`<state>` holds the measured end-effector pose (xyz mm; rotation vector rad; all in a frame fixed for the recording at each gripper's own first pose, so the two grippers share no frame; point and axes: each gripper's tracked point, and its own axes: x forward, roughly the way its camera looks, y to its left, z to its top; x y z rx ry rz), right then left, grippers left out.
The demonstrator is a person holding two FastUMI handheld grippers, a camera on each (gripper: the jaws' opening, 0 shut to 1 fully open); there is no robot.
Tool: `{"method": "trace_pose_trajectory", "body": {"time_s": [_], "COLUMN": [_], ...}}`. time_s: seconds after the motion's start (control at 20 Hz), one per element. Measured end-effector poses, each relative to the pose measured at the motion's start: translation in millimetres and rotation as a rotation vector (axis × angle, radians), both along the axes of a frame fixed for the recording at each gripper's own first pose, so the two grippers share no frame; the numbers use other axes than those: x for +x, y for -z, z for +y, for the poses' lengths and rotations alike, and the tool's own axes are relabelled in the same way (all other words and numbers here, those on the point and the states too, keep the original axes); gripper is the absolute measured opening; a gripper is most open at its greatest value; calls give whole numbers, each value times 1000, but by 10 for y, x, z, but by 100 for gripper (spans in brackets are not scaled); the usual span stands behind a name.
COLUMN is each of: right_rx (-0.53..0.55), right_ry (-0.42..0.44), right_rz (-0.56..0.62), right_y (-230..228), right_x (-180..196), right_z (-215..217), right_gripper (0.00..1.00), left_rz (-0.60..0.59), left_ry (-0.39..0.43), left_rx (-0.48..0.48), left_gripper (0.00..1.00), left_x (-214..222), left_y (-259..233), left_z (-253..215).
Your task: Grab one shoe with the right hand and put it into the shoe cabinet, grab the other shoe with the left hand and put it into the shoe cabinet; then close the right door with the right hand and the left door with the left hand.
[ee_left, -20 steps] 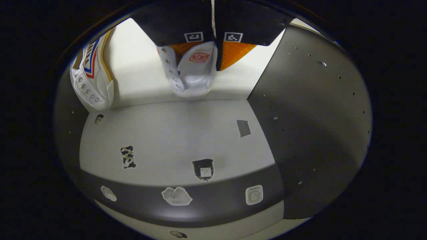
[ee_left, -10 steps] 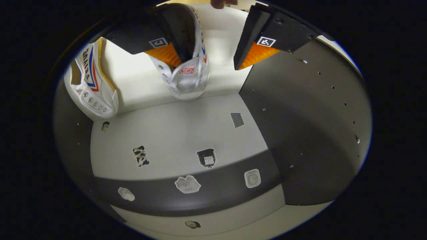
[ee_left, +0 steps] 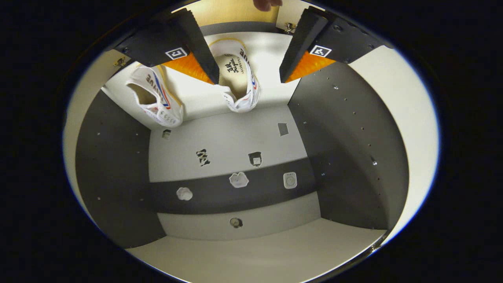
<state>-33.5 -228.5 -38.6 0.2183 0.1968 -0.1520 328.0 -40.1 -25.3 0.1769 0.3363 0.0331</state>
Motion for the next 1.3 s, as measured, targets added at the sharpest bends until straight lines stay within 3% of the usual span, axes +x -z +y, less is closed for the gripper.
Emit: {"method": "trace_pose_trajectory", "body": {"time_s": [0.25, 0.45, 0.75, 0.85, 1.3], "right_rx": [-37, -49, -62, -77, -93], "right_ry": [-7, 3, -6, -2, -45], "right_rz": [-42, -61, -77, -71, -69], "right_y": [-202, -290, -339, -308, -253], "right_x": [174, 325, 493, 553, 698], "right_z": [63, 25, 29, 10, 216], "right_gripper": [98, 98, 98, 98, 95], "left_rz": [-116, -186, -215, -215, -259], "left_ry": [64, 102, 79, 57, 42], "left_rx": [-97, -121, -147, -168, -217], "left_gripper": [96, 96, 100, 96, 97], "left_x": [-720, -1285, -2034, -2250, -2756], "left_y": [-353, -540, -561, -529, -530], "left_z": [-210, -258, -193, -128, 186]}}
